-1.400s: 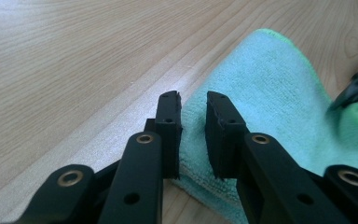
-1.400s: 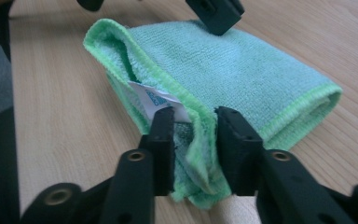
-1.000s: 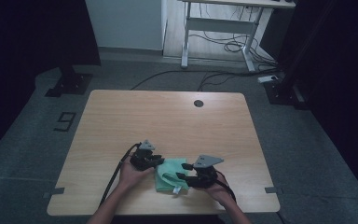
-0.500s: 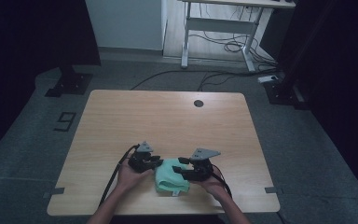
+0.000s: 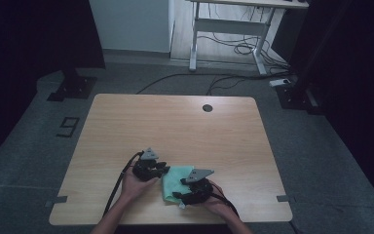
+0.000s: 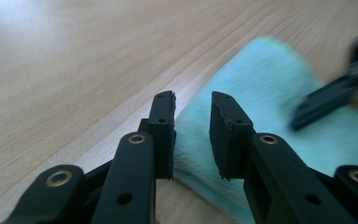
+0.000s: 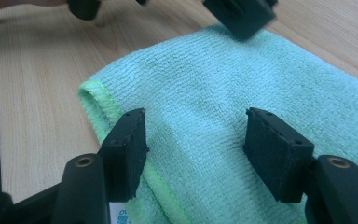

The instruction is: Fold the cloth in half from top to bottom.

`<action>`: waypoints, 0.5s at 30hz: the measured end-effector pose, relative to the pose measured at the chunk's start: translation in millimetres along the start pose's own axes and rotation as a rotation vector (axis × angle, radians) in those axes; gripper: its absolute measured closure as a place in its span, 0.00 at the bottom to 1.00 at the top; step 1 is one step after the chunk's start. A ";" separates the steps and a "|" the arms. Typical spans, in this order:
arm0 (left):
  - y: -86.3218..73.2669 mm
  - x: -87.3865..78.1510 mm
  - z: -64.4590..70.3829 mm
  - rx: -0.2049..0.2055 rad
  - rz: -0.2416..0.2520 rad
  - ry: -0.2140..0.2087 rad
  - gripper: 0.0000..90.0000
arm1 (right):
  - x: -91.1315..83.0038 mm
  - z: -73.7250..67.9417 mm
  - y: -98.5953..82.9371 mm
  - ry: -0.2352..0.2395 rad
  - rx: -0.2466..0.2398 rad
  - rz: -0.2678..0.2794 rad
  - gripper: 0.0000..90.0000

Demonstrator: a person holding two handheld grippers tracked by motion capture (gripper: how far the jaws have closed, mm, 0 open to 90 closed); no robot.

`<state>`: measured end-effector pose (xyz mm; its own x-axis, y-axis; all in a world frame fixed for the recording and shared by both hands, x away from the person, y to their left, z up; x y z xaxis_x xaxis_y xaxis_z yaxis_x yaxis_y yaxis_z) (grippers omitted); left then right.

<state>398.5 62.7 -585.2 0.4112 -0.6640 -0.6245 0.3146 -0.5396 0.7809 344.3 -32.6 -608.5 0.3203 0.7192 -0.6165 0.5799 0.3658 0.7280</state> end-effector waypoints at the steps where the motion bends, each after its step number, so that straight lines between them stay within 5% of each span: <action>1: 0.0 0.0 0.0 0.000 0.000 0.000 0.78 | 0.9 0.0 0.0 -0.003 -0.001 -0.001 0.44; 7: -1.6 -16.8 41.8 0.055 -0.005 -0.091 0.73 | 1.9 -0.3 0.0 -0.010 0.000 0.003 0.43; 15: -22.0 -10.7 49.6 0.050 -0.053 -0.093 0.64 | -16.1 10.8 -2.2 -0.004 0.025 0.042 0.41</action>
Point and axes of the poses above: each handheld gripper's, and its own axes: x roughly forward along the jaws, y roughly out of its top, z roughly to its right, the point moved 10 cm from there along x, roughly forward along the jaws, and after that the axes turned 15 degrees about x, right-handed, at the moved point
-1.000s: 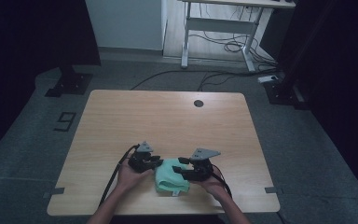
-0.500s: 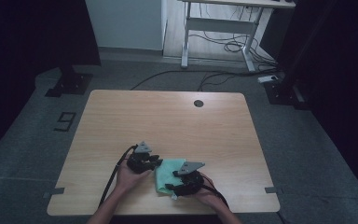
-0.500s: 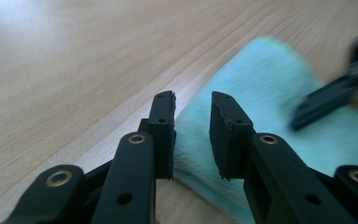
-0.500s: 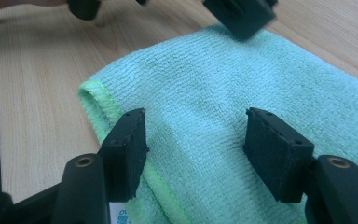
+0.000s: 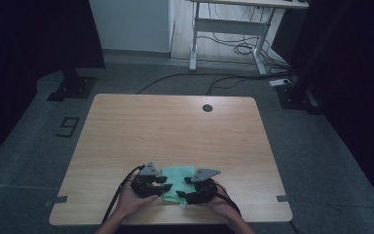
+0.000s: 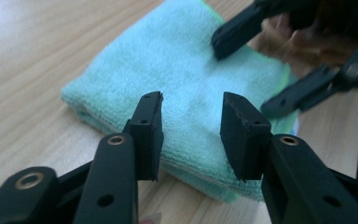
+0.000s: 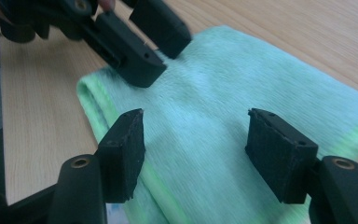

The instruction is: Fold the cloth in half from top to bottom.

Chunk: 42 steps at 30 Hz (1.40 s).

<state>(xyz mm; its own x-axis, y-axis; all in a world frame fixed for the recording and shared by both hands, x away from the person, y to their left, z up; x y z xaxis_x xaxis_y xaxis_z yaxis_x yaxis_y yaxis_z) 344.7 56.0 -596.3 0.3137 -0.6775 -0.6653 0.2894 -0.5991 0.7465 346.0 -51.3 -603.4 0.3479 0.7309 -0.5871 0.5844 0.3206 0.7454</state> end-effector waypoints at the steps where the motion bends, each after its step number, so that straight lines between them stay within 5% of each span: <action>1: -2.1 1.1 -0.8 0.010 -0.010 0.012 0.64 | -1.3 1.9 -2.1 -0.004 0.001 -0.008 0.42; 10: -9.3 5.5 1.5 0.040 -0.026 0.035 0.60 | -9.8 8.9 -8.6 -0.014 -0.012 -0.021 0.42; 15: -8.8 6.6 1.6 0.041 -0.029 0.038 0.59 | -11.1 18.6 23.1 -0.024 0.012 0.048 0.47; 20: -9.9 6.9 2.2 0.053 -0.033 0.051 0.59 | 14.5 30.4 45.2 -0.057 0.005 0.019 0.54; 24: -11.2 6.2 2.3 0.057 -0.025 0.050 0.59 | 28.6 42.8 35.0 -0.101 -0.005 -0.043 0.52; 36: -12.1 -1.7 17.2 0.088 -0.045 0.064 0.51 | 23.6 53.1 28.6 -0.148 0.014 -0.021 0.44; 42: -15.7 5.5 14.2 0.095 -0.057 0.084 0.52 | 22.5 54.8 27.2 -0.165 0.008 -0.021 0.45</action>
Point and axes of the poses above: each handheld gripper's, and its own axes: x roughly forward along the jaws, y roughly out of its top, z roughly to its right, the point moved 10 cm from there along x, roughly forward along the jaws, and after that the axes turned 15 degrees about x, right-handed, at the moved point
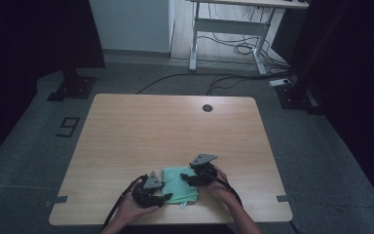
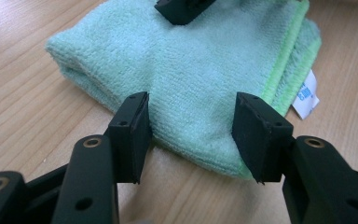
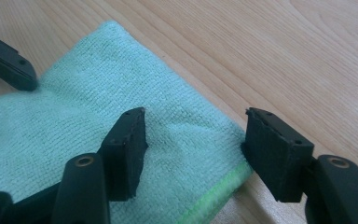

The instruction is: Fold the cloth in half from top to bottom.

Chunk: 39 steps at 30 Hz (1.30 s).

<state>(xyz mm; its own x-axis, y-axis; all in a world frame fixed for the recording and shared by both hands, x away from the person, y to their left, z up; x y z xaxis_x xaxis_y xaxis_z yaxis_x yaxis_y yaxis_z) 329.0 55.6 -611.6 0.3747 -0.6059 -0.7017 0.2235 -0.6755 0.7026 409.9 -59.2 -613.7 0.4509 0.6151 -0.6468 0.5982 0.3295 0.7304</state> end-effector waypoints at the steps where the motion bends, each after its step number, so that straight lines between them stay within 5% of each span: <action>1: 0.3 1.3 -1.8 0.004 -0.002 0.004 0.52 | 0.1 0.9 0.3 -0.002 -0.002 -0.001 0.46; 19: 23.6 39.1 -72.8 -0.066 -0.005 0.040 0.50 | 22.4 64.6 38.9 -0.076 0.099 0.057 0.48; 26: 28.9 33.0 -73.9 -0.058 0.016 0.075 0.48 | 19.8 66.1 45.8 -0.100 0.127 0.098 0.46; 30: 39.6 13.4 -70.7 -0.052 0.077 0.099 0.48 | 1.1 60.6 51.3 -0.065 0.162 0.169 0.46; 39: 47.5 -18.9 -57.0 -0.040 0.136 0.119 0.48 | -31.8 37.6 45.6 -0.024 0.139 0.203 0.46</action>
Point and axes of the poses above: each handheld gripper's, and its own axes: x roughly forward along the jaws, y roughly out of its top, z roughly to its right, the point moved 10 cm from there along x, roughly forward along the jaws, and after that the axes turned 15 degrees about x, right-handed, at the moved point
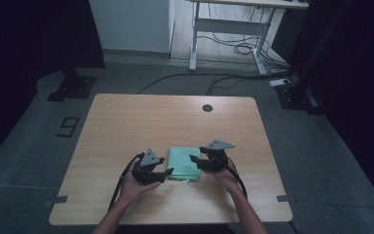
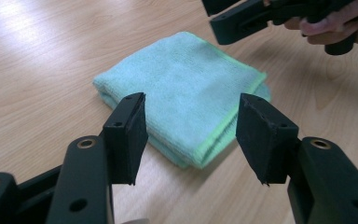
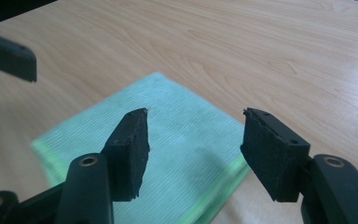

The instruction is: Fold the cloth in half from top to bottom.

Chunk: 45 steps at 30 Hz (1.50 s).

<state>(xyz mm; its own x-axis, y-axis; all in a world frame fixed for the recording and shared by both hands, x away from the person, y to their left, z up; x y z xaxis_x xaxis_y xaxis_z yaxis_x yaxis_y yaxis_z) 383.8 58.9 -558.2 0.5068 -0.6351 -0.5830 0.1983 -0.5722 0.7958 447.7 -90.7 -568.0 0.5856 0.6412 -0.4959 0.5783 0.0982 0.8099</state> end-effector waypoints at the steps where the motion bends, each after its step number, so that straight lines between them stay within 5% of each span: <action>1: -0.8 -2.3 0.4 -0.002 0.001 0.003 0.48 | -2.9 -2.1 -1.7 0.007 0.004 0.001 0.46; 10: -18.2 -22.0 1.2 -0.045 0.010 0.031 0.48 | -29.3 -14.3 -22.0 0.036 0.004 0.019 0.46; 24: -51.1 -40.3 9.3 -0.101 -0.011 0.040 0.45 | -81.9 -7.8 -61.1 0.019 0.039 0.075 0.46; 45: -65.3 -50.9 -1.8 -0.137 -0.020 0.071 0.44 | -89.4 -4.3 -75.7 0.003 0.033 0.057 0.42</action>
<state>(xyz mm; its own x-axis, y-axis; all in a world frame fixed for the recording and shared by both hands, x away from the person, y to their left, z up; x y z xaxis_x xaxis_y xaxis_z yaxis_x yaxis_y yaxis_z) 346.6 129.6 -580.2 0.5586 -0.5831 -0.5899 0.3195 -0.5050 0.8018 349.1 -152.1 -583.7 0.6168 0.6471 -0.4481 0.5625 0.0359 0.8261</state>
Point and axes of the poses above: each handheld gripper's, and its own axes: x roughly forward along the jaws, y roughly out of its top, z roughly to its right, the point moved 10 cm from there along x, roughly forward along the jaws, and after that the axes turned 15 degrees about x, right-handed, at the moved point
